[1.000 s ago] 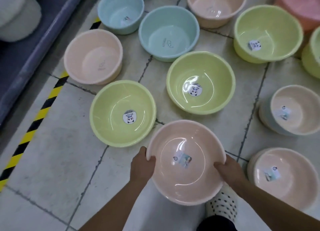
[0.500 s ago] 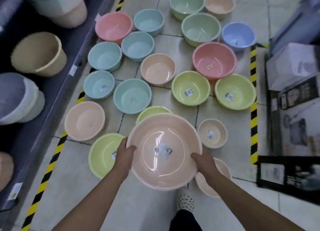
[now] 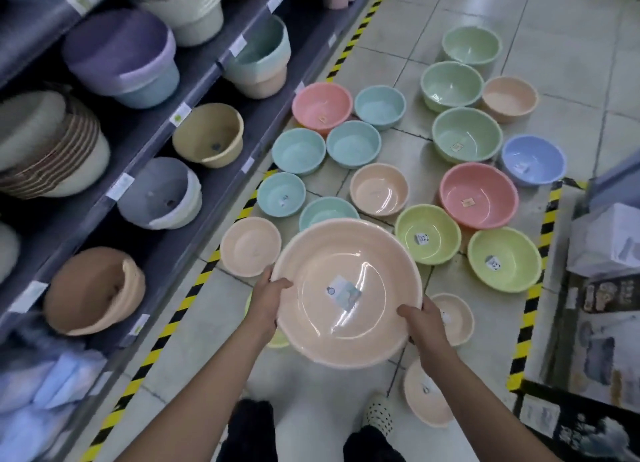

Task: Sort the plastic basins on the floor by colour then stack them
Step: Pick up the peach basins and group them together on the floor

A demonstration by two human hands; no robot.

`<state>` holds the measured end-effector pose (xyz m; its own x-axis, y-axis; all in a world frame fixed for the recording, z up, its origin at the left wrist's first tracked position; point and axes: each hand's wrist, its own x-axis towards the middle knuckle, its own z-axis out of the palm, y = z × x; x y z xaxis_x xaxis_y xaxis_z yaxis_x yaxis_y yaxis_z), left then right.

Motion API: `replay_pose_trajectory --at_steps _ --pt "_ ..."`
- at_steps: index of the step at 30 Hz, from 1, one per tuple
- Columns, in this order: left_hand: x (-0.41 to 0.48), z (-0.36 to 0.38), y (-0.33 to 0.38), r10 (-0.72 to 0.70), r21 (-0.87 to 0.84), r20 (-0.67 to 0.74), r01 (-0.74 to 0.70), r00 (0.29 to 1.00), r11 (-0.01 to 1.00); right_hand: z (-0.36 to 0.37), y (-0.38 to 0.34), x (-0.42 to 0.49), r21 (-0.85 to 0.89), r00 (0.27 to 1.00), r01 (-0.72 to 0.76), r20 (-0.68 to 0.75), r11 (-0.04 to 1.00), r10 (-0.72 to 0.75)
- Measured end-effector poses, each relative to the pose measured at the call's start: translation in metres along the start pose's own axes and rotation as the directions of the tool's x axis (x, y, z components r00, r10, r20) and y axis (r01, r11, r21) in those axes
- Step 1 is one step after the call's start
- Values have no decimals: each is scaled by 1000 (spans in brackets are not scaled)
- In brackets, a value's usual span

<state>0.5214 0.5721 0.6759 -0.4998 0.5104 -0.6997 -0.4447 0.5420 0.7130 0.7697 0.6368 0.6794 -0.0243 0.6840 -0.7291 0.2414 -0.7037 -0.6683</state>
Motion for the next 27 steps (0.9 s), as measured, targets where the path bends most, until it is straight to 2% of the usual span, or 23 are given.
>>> replay_pose_trajectory --at_steps 7,14,17,21,27 --pt "60 -118 87 51 33 0 -51 999 998 157 -58 -27 25 998 33 -49 999 -32" --pt "134 -217 165 64 209 57 -74 996 975 291 -88 -26 93 993 -15 -113 996 26" --pt "162 -233 191 70 246 84 -89 994 965 322 -101 -18 114 991 -9 -130 993 24" --pt "190 -235 219 84 215 79 -99 993 972 348 -122 3 112 994 -5 -111 994 18" --pt "242 -224 241 16 197 20 -20 1000 980 364 -163 58 58 998 2 -63 998 1"
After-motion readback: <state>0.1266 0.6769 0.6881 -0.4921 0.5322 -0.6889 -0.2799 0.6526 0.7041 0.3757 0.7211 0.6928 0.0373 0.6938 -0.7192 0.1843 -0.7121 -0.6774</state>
